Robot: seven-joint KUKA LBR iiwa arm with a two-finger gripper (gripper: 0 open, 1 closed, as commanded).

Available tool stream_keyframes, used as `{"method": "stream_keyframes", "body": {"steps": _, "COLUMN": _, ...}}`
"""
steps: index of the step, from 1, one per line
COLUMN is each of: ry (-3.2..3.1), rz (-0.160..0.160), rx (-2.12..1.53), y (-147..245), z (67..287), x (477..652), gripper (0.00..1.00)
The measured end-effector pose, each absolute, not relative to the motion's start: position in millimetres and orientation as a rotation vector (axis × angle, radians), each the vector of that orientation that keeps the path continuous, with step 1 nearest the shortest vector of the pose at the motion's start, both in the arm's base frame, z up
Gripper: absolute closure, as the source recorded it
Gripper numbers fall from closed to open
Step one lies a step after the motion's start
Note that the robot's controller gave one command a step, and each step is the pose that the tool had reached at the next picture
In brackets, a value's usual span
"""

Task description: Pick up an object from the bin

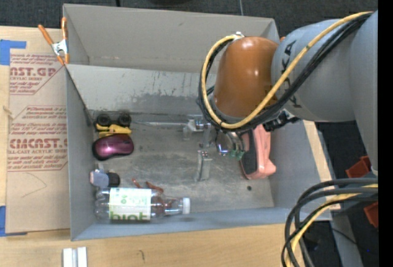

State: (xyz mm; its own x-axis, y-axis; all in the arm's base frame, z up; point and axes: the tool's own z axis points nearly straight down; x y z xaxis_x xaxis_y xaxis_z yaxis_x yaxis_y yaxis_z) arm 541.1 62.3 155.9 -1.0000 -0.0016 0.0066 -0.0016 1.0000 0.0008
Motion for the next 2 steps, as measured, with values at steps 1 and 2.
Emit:
{"method": "stream_keyframes", "body": {"steps": 1, "ry": -3.143, "rz": -0.002, "rx": 0.001, "y": 62, "z": 160, "x": 543.0, "gripper": 0.00}}
{"method": "stream_keyframes", "body": {"steps": 2, "ry": -3.150, "rz": -0.003, "rx": -0.027, "y": 98, "z": 108, "x": 547.6, "gripper": 0.00}}
